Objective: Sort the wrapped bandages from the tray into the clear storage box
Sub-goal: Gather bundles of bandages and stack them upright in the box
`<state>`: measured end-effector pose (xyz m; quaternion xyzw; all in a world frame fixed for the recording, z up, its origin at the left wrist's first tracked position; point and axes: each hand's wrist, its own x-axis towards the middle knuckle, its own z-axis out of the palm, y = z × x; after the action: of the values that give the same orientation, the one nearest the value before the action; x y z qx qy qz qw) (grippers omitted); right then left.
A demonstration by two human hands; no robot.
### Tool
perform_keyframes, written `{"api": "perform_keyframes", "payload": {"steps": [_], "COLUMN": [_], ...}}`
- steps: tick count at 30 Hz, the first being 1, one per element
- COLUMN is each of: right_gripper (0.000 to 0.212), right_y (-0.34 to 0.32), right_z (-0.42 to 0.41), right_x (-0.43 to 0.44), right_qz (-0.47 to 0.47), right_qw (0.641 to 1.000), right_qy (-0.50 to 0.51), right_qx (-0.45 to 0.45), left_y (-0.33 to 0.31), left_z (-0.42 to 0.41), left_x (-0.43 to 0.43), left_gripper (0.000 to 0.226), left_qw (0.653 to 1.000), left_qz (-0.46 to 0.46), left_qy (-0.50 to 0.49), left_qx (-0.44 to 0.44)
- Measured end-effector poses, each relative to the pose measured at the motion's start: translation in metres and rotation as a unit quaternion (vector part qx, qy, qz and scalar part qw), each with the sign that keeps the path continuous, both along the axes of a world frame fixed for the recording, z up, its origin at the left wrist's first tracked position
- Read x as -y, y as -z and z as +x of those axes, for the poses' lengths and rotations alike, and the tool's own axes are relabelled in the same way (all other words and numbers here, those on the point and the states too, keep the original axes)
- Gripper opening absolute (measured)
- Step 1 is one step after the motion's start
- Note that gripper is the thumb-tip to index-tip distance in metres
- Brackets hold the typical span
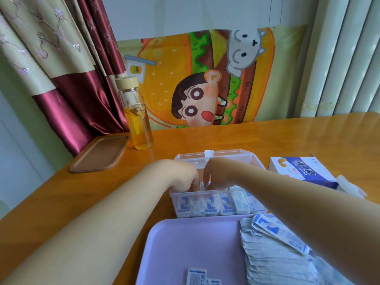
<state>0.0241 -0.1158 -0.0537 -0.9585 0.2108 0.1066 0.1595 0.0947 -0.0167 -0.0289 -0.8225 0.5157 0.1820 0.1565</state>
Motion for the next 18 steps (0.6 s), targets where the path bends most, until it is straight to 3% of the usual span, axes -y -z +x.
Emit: {"api": "perform_keyframes", "payload": {"steps": [5,18], "right_gripper": [0.064,0.061], "right_y": [0.0071,0.0089], "right_z": [0.0002,-0.0014], "right_x": [-0.0007,0.0041], "right_qz": [-0.033,-0.031], "right_qw": [0.999,0.998], "right_qy": [-0.036,-0.056], "right_qx": [0.000,0.012], "left_y": [0.0045,0.0065], "left_z": [0.0019,0.0043], "left_x": [-0.0015,0.0028], "left_gripper": [0.033,0.047], "left_qw": [1.000,0.999], "left_qz": [-0.006,-0.035], "left_qy": [0.007,0.004], "left_qx": [-0.014,-0.028]}}
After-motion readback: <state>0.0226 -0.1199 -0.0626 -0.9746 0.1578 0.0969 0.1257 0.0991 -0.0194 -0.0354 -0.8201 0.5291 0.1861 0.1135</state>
